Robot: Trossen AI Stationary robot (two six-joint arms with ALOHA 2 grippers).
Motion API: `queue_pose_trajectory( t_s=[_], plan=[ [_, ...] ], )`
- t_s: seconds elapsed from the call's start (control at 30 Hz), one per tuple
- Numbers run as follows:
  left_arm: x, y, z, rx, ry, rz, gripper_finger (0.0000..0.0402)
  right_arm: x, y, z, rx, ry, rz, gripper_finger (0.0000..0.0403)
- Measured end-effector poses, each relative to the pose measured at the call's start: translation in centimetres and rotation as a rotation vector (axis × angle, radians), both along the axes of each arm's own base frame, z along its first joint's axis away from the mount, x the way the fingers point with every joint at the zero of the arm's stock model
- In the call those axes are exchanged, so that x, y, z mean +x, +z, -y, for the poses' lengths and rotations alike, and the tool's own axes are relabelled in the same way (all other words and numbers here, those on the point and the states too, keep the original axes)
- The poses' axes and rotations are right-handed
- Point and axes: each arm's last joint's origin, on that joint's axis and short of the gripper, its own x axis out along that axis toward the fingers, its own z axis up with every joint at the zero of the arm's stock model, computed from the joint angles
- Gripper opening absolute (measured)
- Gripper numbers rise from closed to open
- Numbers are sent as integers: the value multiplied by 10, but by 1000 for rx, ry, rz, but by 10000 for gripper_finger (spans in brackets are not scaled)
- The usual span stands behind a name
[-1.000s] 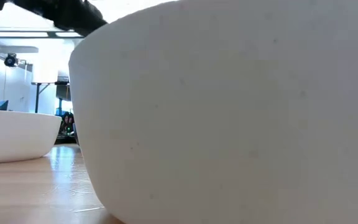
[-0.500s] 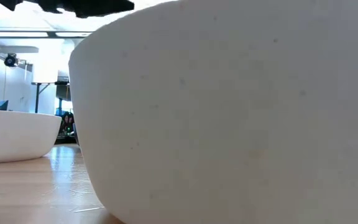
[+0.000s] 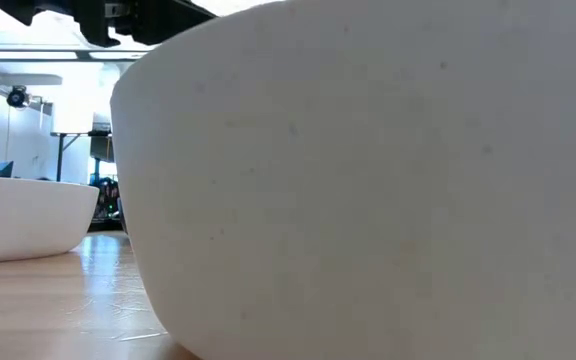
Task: Nest bowls inside each other
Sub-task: Stack the brown bowl on top of the white bowl
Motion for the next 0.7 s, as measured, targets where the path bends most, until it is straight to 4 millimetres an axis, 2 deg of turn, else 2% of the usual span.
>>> queue_pose_trajectory(
  t_s=[0.13,0.3,0.53,0.7],
  plan=[
    [-1,1,0,-3,0,3,1,8,-14,-7,-60,11,-51,138],
    [-2,1,0,-7,1,5,1,11,-20,-10,-77,14,-67,117],
    [-2,0,-1,-8,1,5,1,8,-14,-6,-69,11,-62,23],
    [-2,0,-1,-8,1,4,1,8,-6,3,-68,-9,-71,10]
  ],
)
